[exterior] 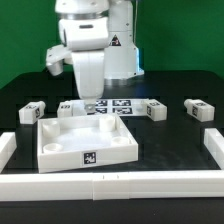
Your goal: Assemble one leg
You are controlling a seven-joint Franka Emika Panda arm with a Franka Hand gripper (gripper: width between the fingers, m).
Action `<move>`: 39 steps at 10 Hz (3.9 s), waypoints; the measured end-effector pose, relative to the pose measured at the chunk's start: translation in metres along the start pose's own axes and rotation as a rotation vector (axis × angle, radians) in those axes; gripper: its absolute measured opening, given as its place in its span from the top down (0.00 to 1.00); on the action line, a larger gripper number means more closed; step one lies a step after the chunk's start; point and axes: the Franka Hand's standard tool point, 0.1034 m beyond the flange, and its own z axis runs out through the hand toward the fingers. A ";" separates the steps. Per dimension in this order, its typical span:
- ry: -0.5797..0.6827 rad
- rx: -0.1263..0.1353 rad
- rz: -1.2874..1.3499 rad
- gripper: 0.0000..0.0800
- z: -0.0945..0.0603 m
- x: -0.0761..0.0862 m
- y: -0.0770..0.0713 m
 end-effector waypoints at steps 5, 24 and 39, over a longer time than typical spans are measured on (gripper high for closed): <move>0.047 0.072 0.019 0.19 0.042 -0.007 -0.024; 0.064 0.048 0.138 0.91 0.051 0.073 0.016; 0.093 0.001 0.138 0.21 0.048 0.149 0.068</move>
Offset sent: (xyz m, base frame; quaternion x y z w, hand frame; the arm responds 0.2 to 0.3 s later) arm 0.0037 0.0117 -0.0244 0.0047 0.0209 -0.0112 0.9997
